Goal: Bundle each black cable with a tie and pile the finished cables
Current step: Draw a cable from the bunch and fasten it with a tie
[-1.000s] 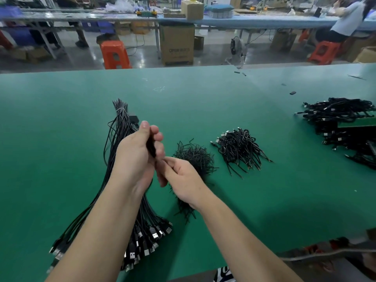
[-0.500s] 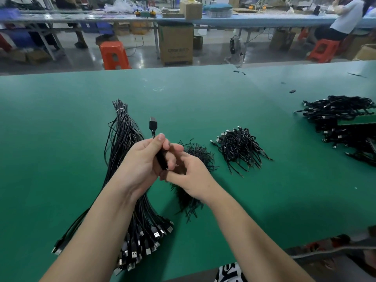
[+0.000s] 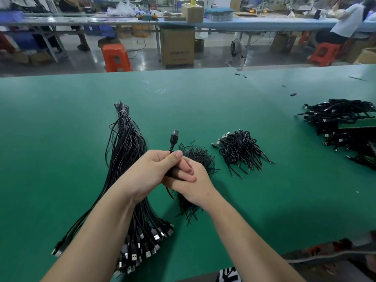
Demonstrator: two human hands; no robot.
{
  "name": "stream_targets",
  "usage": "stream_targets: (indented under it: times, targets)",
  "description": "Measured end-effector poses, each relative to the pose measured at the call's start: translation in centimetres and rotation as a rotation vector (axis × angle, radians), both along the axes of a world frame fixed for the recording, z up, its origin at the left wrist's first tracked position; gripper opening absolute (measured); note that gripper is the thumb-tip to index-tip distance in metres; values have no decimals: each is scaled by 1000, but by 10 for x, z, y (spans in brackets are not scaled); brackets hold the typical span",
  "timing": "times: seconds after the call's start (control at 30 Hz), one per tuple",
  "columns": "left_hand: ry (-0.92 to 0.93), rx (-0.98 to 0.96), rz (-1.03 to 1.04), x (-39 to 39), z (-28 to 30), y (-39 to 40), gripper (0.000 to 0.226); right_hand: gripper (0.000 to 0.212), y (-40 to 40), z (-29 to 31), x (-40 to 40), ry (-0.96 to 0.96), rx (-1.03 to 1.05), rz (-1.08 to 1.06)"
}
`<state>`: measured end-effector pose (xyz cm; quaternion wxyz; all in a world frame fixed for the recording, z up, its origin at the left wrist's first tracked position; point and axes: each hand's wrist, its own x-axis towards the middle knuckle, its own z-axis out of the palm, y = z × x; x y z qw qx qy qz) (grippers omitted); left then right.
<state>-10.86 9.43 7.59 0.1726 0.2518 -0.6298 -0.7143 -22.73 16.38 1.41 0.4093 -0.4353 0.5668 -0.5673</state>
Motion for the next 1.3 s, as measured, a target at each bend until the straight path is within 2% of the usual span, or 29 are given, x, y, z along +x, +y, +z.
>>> stream_targets:
  times: [0.13,0.27,0.37,0.5,0.6,0.63,0.7,0.73,0.8,0.9,0.97,1.07,1.2,1.23,1.3]
  targets:
    - [-81,-49,-15,2,2,0,47,38,1,-8,-1,62,30,-4]
    - [-163,-175,70,0,3,2,43,35,3,-7,-4,227,54,-68]
    - [-326,-568,242,-1,2,6,39,27,4,-3,-10,394,44,-148]
    - [-474,-1043,392,-3,-3,15,36,17,5,3,-12,620,24,-80]
    - [-554,-1369,463,-1,-4,20,34,18,4,7,-8,760,15,-40]
    - [-612,-1389,452,-2,-4,20,38,18,4,7,-7,806,24,-26]
    - [-681,-1205,397,-3,-5,13,50,17,6,9,-6,864,60,0]
    - [-628,-1082,352,-2,-7,5,52,19,7,11,-5,874,83,8]
    - [-479,-951,260,-1,-8,-4,38,24,7,14,-5,886,123,13]
    - [-406,-997,238,1,-4,-11,29,18,6,18,-5,884,126,34]
    - [-411,-1062,244,-2,-3,-15,33,12,5,21,-4,784,107,39]
    - [-415,-1097,259,-5,-3,-20,23,20,0,21,-4,525,91,32]
    - [-391,-1051,277,-12,0,-23,21,21,-2,17,-8,75,56,117]
    - [-396,-1038,279,-13,0,-24,22,22,-1,17,-10,55,34,128]
    - [-385,-986,286,-14,0,-23,22,23,-1,17,-14,238,24,96]
